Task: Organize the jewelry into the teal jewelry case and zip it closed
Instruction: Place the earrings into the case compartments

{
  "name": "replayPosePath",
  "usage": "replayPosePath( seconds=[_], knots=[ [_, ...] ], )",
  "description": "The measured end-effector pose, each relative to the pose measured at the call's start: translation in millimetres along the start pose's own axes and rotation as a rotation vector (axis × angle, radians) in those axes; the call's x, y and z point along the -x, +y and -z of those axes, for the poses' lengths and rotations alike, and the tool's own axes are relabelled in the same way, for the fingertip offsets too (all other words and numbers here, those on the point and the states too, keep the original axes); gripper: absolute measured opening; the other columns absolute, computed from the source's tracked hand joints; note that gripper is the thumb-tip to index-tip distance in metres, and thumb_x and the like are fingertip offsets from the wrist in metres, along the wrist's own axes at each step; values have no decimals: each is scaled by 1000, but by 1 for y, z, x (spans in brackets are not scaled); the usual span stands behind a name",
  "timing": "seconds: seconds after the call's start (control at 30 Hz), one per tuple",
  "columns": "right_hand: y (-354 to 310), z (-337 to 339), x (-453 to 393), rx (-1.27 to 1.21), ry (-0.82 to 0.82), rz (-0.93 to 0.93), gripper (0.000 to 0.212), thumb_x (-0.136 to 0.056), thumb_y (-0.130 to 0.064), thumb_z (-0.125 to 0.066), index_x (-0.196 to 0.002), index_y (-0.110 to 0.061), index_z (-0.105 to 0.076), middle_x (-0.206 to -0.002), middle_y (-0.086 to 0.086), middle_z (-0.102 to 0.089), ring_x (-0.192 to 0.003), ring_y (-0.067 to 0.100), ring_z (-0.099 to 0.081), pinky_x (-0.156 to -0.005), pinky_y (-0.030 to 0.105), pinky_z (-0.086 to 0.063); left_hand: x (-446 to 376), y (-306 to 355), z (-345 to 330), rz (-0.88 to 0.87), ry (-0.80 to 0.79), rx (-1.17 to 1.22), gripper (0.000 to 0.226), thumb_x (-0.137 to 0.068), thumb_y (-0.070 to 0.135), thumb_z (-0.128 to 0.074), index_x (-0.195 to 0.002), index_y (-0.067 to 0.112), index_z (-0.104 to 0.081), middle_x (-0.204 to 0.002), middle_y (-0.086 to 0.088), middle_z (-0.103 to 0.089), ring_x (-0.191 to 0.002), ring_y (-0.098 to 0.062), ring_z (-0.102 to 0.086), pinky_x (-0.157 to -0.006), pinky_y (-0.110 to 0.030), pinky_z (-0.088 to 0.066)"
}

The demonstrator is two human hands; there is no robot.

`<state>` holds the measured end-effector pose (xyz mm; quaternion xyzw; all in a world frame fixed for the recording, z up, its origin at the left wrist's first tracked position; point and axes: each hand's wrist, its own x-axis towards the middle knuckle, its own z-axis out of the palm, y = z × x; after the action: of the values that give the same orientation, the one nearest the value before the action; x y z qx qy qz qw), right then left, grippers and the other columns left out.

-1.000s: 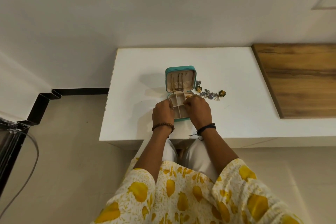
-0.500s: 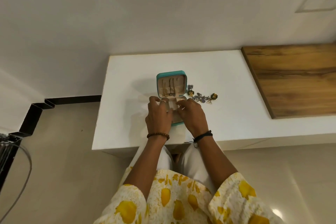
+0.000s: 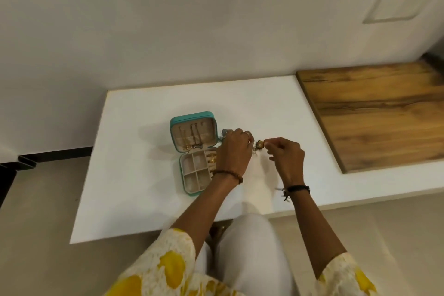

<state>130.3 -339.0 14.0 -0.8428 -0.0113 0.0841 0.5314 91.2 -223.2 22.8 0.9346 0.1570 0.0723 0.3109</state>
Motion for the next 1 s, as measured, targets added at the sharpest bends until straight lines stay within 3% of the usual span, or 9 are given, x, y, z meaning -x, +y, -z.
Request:
replayPosePath(
  seconds=[0.07, 0.2, 0.33, 0.53, 0.67, 0.73, 0.83, 1.0],
  knots=[
    [2, 5, -14, -50, -7, -89, 9, -83, -7, -62, -79, -9, -70, -79, 9, -69, -73, 24, -64, -73, 34, -55, -17, 1, -5, 7, -73, -56, 21, -93, 14, -45, -98, 10, -65, -105, -8, -62, -109, -23, -47, -81, -39, -47],
    [12, -1, -34, 114, -78, -151, 18, -80, -11, -64, -71, 3, -69, -71, 14, -67, -70, 26, -61, -72, 33, -50, -36, 1, -17, -9, -231, -139, 24, -92, 13, -47, -109, 11, -64, -111, -10, -61, -117, -25, -43, -89, -36, -42],
    [15, -5, -36, 114, -94, -161, 11, -78, -14, -68, -78, -3, -72, -78, 12, -70, -73, 22, -62, -76, 32, -51, -37, 7, -21, 33, -215, -133, 24, -91, 13, -49, -108, 12, -66, -111, -12, -61, -113, -26, -46, -89, -37, -43],
    [9, 2, -19, -20, -64, -125, 17, -77, -10, -70, -93, -10, -66, -75, 3, -68, -74, 21, -65, -81, 36, -54, -28, 9, -24, 171, -129, 252, 13, -85, 11, -58, -88, 11, -71, -94, -7, -70, -100, -21, -55, -77, -28, -45],
    [-3, 9, 1, -166, -15, -90, 24, -78, -15, -71, -99, -15, -59, -80, 6, -70, -79, 19, -68, -79, 35, -54, -10, 11, -9, 309, -19, 659, 13, -85, 8, -60, -93, 2, -69, -95, -12, -70, -73, -6, -59, -63, -8, -45],
    [-11, 12, 11, -258, -31, -84, 24, -80, -12, -68, -103, -14, -60, -87, 10, -69, -80, 20, -69, -79, 35, -56, 0, 11, -1, 366, 35, 733, 15, -86, 12, -60, -96, 5, -69, -88, -5, -68, -69, 0, -56, -60, -11, -45],
    [-22, 13, 21, -367, -99, -65, 24, -83, -5, -61, -106, -13, -63, -93, 13, -70, -89, 23, -68, -83, 37, -56, 9, 11, 13, 486, -31, 879, 11, -88, 17, -57, -91, 11, -67, -79, 1, -64, -68, -4, -58, -58, -19, -46],
    [-40, 5, 29, -550, -149, -70, 26, -85, 2, -58, -108, -9, -61, -95, 13, -71, -89, 21, -68, -77, 24, -56, 17, 8, 28, 635, -161, 1214, 16, -91, 12, -53, -77, 14, -61, -59, 5, -67, -49, -4, -64, -50, -17, -52]
  ],
)
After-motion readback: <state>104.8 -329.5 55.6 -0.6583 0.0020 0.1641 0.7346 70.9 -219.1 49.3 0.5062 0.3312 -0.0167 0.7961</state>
